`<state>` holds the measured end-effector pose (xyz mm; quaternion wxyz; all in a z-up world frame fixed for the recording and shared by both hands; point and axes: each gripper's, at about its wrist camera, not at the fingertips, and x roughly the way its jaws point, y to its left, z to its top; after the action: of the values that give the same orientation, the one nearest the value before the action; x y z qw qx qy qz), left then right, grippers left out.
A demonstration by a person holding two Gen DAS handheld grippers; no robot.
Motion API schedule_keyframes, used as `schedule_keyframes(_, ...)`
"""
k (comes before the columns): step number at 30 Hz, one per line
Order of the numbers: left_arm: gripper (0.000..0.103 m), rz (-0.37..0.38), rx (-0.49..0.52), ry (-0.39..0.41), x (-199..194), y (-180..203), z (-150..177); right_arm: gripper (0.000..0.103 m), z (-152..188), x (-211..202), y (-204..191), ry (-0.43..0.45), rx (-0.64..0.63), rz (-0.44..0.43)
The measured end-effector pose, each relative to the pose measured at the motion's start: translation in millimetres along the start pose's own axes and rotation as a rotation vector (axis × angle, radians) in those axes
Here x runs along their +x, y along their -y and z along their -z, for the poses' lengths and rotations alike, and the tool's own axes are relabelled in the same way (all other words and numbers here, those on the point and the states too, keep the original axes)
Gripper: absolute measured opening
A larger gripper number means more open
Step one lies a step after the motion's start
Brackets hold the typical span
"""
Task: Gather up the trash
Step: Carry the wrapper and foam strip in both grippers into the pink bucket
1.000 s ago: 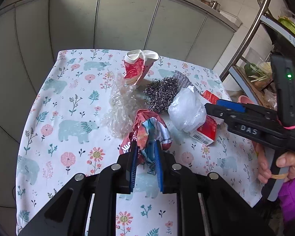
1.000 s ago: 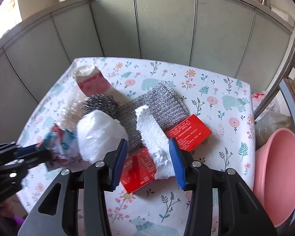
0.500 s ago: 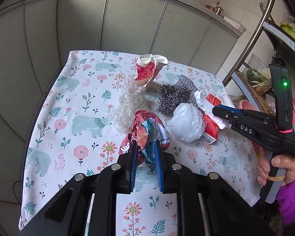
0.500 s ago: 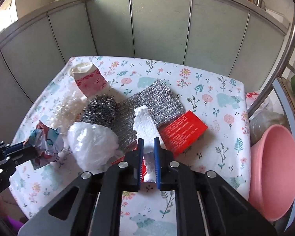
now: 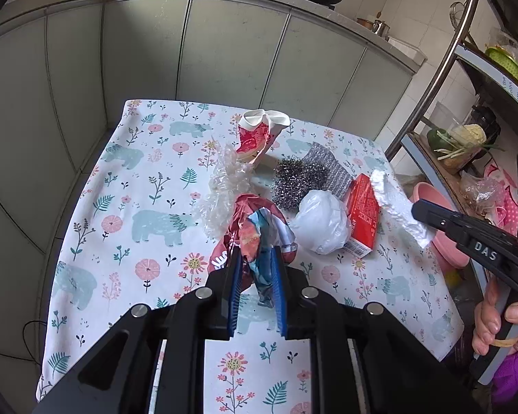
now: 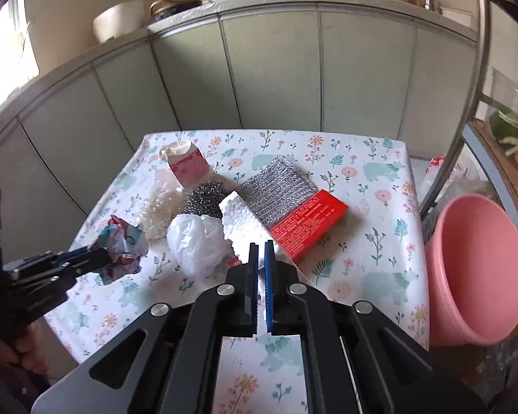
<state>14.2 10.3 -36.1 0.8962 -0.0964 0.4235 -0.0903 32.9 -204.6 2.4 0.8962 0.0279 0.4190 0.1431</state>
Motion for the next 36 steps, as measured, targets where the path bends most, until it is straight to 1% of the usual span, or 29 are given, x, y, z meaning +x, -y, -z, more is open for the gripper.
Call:
schedule_keyframes(3,0.015,0.02,0.009,0.01,-5.0,2.0,0.4,0.004,7.6,-14.9,12.9,0.014,0.08,-0.027)
schedule_keyframes(8,0.015,0.063,0.042,0.044,-16.8,11.3,-3.1,0.004,24.7,-29.4,39.3,0.013,0.208,-0.038)
schedule_keyframes(11,0.015,0.084,0.073,0.055,-20.9,24.6,-7.2,0.004,32.8,-32.5,52.0,0.017,0.256,-0.024)
schedule_keyframes(14,0.015,0.107,0.111,0.059,-21.1,42.1,-12.3,0.004,37.9,-38.4,64.9,0.036,0.3,-0.028)
schedule_keyframes(17,0.015,0.142,0.144,0.06,-18.6,61.9,-20.2,0.004,37.5,-53.2,80.9,0.085,0.331,-0.008)
schedule_keyframes(21,0.015,0.203,0.202,0.067,-11.7,100.5,-34.8,0.004,36.3,-75.1,113.6,0.156,0.376,0.054)
schedule_keyframes(26,0.015,0.291,0.261,0.059,6.9,151.2,-48.6,0.004,40.2,-94.7,155.0,0.208,0.436,0.148)
schedule_keyframes(28,0.015,0.343,0.275,0.051,18.1,174.9,-53.9,0.004,42.9,-98.5,169.9,0.217,0.455,0.178)
schedule_keyframes(30,0.015,0.375,0.299,0.043,30.5,199.2,-56.7,0.004,45.5,-99.2,185.7,0.219,0.481,0.206)
schedule_keyframes(32,0.015,0.4,0.323,0.033,41.5,216.5,-57.3,0.004,47.8,-97.3,197.7,0.217,0.499,0.222)
schedule_keyframes(35,0.015,0.446,0.357,-0.005,64.0,247.9,-52.3,0.004,51.9,-87.5,216.2,0.203,0.527,0.253)
schedule_keyframes(36,0.015,0.451,0.367,-0.017,70.1,256.4,-50.2,0.004,53.9,-84.8,219.3,0.197,0.532,0.257)
